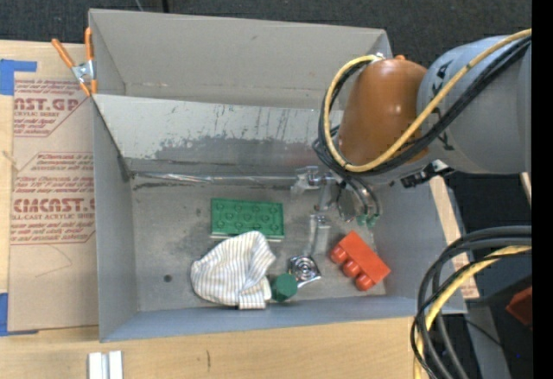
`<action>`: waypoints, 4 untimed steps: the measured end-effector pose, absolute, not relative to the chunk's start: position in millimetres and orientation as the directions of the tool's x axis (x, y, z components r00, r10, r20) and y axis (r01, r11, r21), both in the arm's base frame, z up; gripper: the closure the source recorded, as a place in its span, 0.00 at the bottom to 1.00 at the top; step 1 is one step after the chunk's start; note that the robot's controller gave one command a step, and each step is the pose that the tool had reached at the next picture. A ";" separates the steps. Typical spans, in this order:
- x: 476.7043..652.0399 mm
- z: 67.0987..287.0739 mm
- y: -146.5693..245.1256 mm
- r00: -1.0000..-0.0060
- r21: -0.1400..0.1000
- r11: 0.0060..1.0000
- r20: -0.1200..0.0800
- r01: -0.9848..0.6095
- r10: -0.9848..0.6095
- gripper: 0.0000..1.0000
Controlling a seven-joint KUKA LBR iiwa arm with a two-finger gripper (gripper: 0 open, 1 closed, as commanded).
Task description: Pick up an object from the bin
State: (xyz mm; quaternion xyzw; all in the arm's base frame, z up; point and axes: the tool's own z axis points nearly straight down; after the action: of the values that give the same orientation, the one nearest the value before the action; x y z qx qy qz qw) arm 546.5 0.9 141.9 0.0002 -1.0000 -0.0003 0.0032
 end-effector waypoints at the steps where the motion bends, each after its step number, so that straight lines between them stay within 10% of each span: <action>1: 548.2 146.5 0.9 -1.000 0.001 1.000 -0.001 0.000 0.000 0.00; 3: 547.7 75.8 65.4 -0.998 0.001 0.998 0.006 -0.070 -0.070 0.00; 4: 563.9 73.2 86.8 -0.969 -0.001 0.969 -0.016 -0.246 -0.246 1.00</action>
Offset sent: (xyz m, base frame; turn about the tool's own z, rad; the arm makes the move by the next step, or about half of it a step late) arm -0.0046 0.0624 -0.0719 -0.0698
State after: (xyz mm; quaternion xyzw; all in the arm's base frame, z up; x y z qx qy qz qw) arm 563.9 86.8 73.2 0.1242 -0.9922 -0.0004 -0.0079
